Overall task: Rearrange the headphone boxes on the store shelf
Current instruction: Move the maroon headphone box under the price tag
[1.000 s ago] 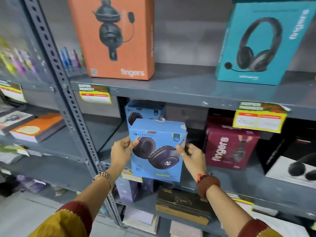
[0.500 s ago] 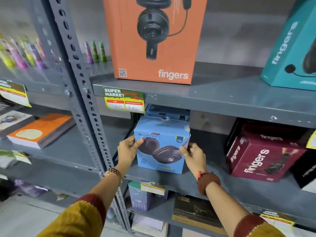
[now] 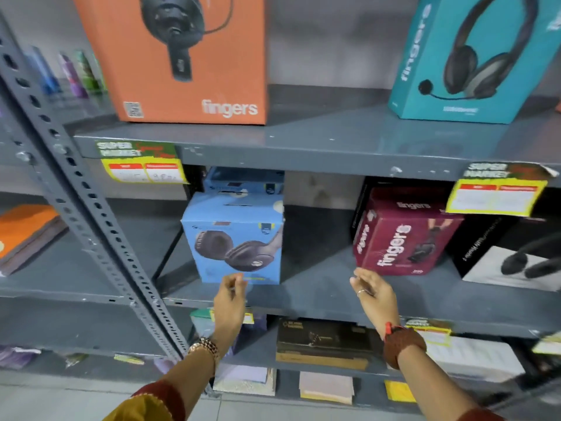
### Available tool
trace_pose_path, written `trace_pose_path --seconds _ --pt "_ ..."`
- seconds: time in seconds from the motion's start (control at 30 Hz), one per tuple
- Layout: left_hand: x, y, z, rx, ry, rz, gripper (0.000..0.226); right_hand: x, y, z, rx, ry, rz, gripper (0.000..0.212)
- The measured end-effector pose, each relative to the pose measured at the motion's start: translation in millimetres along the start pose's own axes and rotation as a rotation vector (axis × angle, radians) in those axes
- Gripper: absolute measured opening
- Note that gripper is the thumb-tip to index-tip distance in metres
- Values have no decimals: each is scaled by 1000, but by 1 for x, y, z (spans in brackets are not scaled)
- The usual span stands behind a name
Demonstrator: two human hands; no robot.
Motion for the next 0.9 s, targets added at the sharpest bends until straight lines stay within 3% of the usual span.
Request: trace_pose_path --seconds 0.1,0.3,0.47,0.63,0.77,0.9 --pt "61 -9 -17 43 195 34 8 -53 -23 4 54 -97 -11 33" --pt "185 -70 -42 158 350 -1 21 -145 -36 49 120 -197 107 45" --pt "241 -107 -34 123 338 -45 46 -175 -22 94 56 -134 133 54" --pt "271 -111 -28 82 265 -160 40 -176 -19 128 47 30 107 61" --pt "274 -110 -35 90 188 -170 44 -171 -19 132 19 123 98 38" --pt "269 -110 -53 94 210 -162 49 -175 -12 114 -12 144 104 41"
Point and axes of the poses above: each hand's wrist, its own z-axis towards the middle knuckle, its own x-axis out of the palm, y = z × x, the point moved 5 cm from there along z, towards the middle knuckle, and after that the axes turned 2 degrees about -x, right-handed, at the moved point
